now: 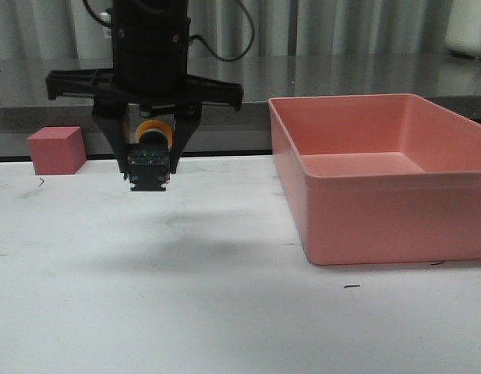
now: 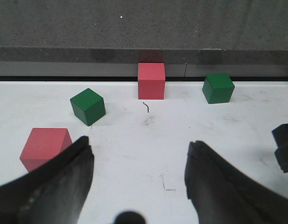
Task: Place and stand button with both arms
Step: 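Lift the button out of the bin and carry it toward the left arm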
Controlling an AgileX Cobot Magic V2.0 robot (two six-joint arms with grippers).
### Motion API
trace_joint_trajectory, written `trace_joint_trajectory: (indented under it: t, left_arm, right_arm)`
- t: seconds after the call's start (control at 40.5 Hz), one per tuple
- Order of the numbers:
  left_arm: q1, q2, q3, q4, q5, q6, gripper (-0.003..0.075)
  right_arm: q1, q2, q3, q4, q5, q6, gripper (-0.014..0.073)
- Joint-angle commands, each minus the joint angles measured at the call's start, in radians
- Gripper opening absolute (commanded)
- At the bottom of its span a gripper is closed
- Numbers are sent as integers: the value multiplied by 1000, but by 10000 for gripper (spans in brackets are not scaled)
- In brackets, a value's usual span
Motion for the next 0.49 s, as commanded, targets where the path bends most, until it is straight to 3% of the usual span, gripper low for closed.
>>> trace_joint_trajectory:
  t: [0.0,0.469]
  left_arm:
    - [-1,4,-29,-7,-73,-1,417]
    - [-1,4,-29,-7,-73,-1,417]
  right_arm:
    - [-3,-15,-75,-36,72,46,268]
    - [-4,56,-82,-34,55,57,268]
